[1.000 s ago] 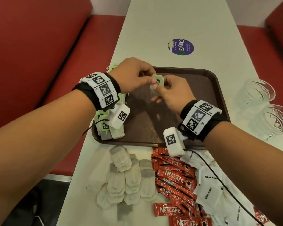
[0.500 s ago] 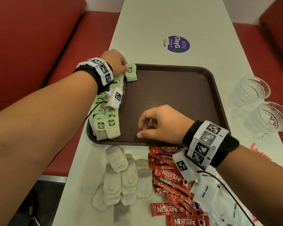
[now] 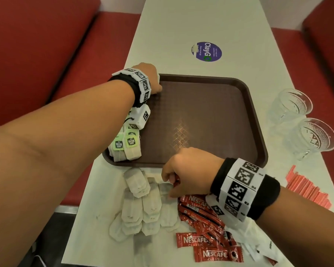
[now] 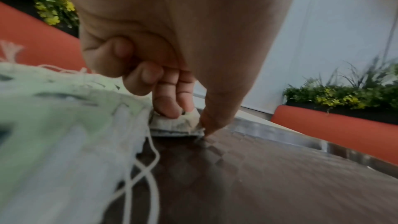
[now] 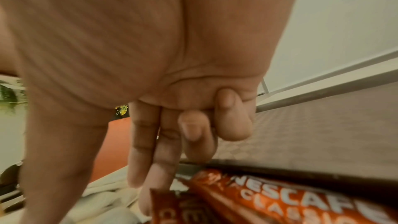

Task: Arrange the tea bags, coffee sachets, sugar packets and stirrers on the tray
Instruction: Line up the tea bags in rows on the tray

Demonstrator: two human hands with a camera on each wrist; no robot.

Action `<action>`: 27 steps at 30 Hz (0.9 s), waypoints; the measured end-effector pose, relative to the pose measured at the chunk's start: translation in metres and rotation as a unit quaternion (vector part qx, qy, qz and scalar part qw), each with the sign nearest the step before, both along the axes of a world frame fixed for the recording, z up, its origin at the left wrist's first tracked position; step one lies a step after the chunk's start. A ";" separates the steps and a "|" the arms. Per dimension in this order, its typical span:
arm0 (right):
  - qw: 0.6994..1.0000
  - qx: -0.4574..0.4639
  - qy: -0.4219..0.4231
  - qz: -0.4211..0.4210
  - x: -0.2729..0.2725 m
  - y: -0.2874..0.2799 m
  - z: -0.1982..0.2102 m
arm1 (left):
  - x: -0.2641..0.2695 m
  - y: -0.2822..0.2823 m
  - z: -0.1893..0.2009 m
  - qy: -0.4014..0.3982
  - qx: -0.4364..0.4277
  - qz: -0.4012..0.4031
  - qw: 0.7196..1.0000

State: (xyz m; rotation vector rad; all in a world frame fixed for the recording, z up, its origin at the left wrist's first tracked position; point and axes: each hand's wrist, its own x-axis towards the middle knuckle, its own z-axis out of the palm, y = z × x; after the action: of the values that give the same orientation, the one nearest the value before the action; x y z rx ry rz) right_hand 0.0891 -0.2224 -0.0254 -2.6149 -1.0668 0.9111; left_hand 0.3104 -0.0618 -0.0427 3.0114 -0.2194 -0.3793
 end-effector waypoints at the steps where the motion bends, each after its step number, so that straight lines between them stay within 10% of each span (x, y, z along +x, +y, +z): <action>1: 1.000 -0.006 -0.003 0.002 -0.001 0.000 0.000 | -0.001 0.001 0.000 0.005 -0.003 0.008 1.000; 11: 1.000 -0.025 -0.012 -0.006 -0.016 0.008 -0.004 | -0.102 0.020 0.057 -0.040 -0.149 -0.063 0.986; 19: 0.999 -0.005 -0.025 -0.029 -0.030 0.010 -0.001 | -0.222 0.048 0.040 0.094 -0.080 -0.141 0.982; 27: 0.994 0.029 -0.040 -0.096 -0.043 0.006 0.005 | -0.271 0.057 0.008 0.066 -0.028 -0.116 0.991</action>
State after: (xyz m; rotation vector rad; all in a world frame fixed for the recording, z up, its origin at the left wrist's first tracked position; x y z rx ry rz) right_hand 0.0466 -0.2168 -0.0203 -2.6677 -0.8269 0.7289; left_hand 0.0391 -0.0043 -0.0352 2.8988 -0.5626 -0.5789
